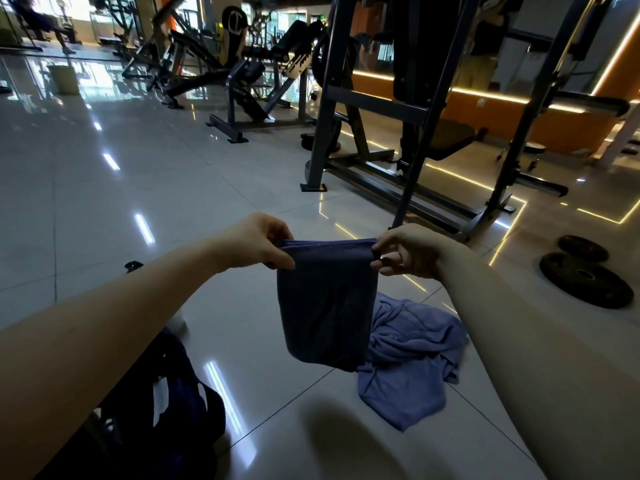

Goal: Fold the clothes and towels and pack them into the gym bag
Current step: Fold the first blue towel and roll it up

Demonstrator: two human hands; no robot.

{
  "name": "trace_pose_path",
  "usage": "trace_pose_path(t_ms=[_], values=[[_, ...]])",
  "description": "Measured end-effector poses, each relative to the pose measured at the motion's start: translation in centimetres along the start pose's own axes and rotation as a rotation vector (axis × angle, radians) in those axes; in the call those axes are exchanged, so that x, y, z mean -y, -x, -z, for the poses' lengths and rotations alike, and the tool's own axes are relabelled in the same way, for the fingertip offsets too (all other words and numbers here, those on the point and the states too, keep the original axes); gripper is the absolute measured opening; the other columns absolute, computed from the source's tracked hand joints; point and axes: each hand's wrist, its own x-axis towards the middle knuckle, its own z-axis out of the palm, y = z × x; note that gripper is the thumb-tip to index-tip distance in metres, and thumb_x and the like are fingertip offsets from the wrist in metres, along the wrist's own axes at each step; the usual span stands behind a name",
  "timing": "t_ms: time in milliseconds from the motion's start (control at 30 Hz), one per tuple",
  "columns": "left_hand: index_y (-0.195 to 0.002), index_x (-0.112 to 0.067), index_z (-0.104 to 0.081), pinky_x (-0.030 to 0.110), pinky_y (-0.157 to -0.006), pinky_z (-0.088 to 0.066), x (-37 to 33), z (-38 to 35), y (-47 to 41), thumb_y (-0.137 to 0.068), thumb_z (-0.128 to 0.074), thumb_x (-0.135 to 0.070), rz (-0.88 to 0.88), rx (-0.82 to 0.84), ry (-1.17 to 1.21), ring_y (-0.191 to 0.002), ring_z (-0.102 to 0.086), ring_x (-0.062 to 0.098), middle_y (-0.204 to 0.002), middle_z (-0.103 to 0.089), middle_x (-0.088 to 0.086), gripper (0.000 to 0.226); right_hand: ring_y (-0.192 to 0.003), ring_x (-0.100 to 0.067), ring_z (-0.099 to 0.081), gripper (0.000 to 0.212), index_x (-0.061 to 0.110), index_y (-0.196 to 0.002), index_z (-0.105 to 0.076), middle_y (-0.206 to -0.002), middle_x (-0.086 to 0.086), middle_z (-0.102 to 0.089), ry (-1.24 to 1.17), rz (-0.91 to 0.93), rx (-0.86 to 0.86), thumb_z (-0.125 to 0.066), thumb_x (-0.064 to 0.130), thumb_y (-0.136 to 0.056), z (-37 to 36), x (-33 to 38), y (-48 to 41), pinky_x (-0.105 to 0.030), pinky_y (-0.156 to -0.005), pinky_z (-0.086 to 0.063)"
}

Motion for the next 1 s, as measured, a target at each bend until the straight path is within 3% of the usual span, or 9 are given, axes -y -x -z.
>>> trace_pose_path(t_ms=[100, 167, 300, 467, 600, 833, 900, 1000], values=[[-0.09, -0.015, -0.073, 0.031, -0.067, -0.06, 0.8, -1.2, -0.6, -0.087, -0.078, -0.018, -0.026, -0.148, -0.113, -0.069, -0.071, 0.019, -0.076, -0.074, 0.005, 0.006, -0.069, -0.022, -0.073, 0.03, 0.002, -0.121, -0.052, -0.116, -0.024, -0.063, -0.003, -0.068, -0.059, -0.059, -0.001, -0.092, -0.3, -0.4, -0.6, -0.024, -0.053, -0.057], [-0.088, -0.013, -0.074, 0.028, -0.061, -0.057, 2.0, -1.8, -0.9, -0.092, -0.074, -0.02, 0.01, -0.148, -0.102, -0.06, -0.069, 0.015, -0.068, -0.073, 0.005, 0.008, -0.07, -0.025, -0.074, 0.023, 0.002, -0.115, -0.053, -0.114, -0.025, -0.063, -0.027, -0.081, -0.104, -0.057, -0.004, -0.092, -0.9, -1.2, -1.3, -0.027, -0.055, -0.06], [-0.092, -0.011, -0.075, 0.03, -0.065, -0.06, 5.4, -3.3, -1.4, -0.097, -0.065, -0.014, 0.103, -0.108, -0.034, -0.07, -0.074, 0.019, -0.077, -0.076, 0.006, 0.012, -0.073, -0.033, -0.074, 0.014, -0.001, -0.1, -0.056, -0.105, -0.027, -0.063, -0.014, -0.095, -0.165, -0.053, -0.011, -0.092, -3.0, -4.1, -3.2, -0.037, -0.063, -0.063], [-0.096, -0.016, -0.076, 0.037, -0.076, -0.062, 8.3, -4.9, -2.0, -0.094, -0.065, -0.011, 0.057, -0.333, 0.056, -0.077, -0.073, 0.021, -0.078, -0.076, 0.001, 0.012, -0.069, -0.032, -0.07, 0.02, 0.004, -0.09, -0.058, -0.089, -0.023, -0.063, 0.009, 0.12, -0.252, -0.052, -0.015, -0.09, -4.3, -6.9, -5.7, -0.036, -0.059, -0.061], [-0.096, -0.022, -0.078, 0.026, -0.075, -0.055, 10.1, -6.8, -0.4, -0.091, -0.07, -0.015, -0.016, -0.364, -0.022, -0.08, -0.07, 0.008, -0.081, -0.075, -0.009, 0.011, -0.067, -0.027, -0.066, 0.022, 0.005, -0.084, -0.061, -0.079, -0.017, -0.064, -0.004, 0.176, -0.311, -0.055, -0.016, -0.089, -4.8, -10.0, -6.4, -0.031, -0.058, -0.06], [-0.08, -0.023, -0.078, 0.017, -0.065, -0.047, 17.6, -14.8, 5.5, -0.079, -0.08, -0.012, 0.133, -0.172, -0.05, -0.064, -0.067, -0.001, -0.069, -0.073, -0.012, 0.011, -0.071, -0.034, -0.07, 0.023, -0.001, -0.079, -0.064, -0.077, -0.024, -0.068, -0.158, 0.021, -0.214, -0.055, -0.022, -0.083, -8.2, -23.4, -3.2, -0.045, -0.075, -0.061], [-0.077, -0.025, -0.076, 0.012, -0.061, -0.044, 19.5, -16.8, 7.4, -0.077, -0.081, -0.014, 0.2, 0.003, -0.092, -0.063, -0.066, -0.002, -0.067, -0.071, -0.019, 0.012, -0.078, -0.036, -0.071, 0.019, -0.005, -0.083, -0.067, -0.081, -0.028, -0.07, -0.129, -0.066, -0.139, -0.058, -0.021, -0.081, -9.0, -27.9, -1.0, -0.046, -0.078, -0.06], [-0.072, -0.027, -0.075, 0.01, -0.061, -0.045, 21.4, -18.6, 9.7, -0.076, -0.083, -0.019, 0.251, 0.332, -0.161, -0.062, -0.064, -0.003, -0.068, -0.072, -0.017, 0.011, -0.076, -0.032, -0.073, 0.018, -0.001, -0.085, -0.07, -0.08, -0.024, -0.071, 0.039, -0.231, 0.031, -0.061, -0.016, -0.081, -9.7, -33.1, 2.0, -0.037, -0.066, -0.059]])
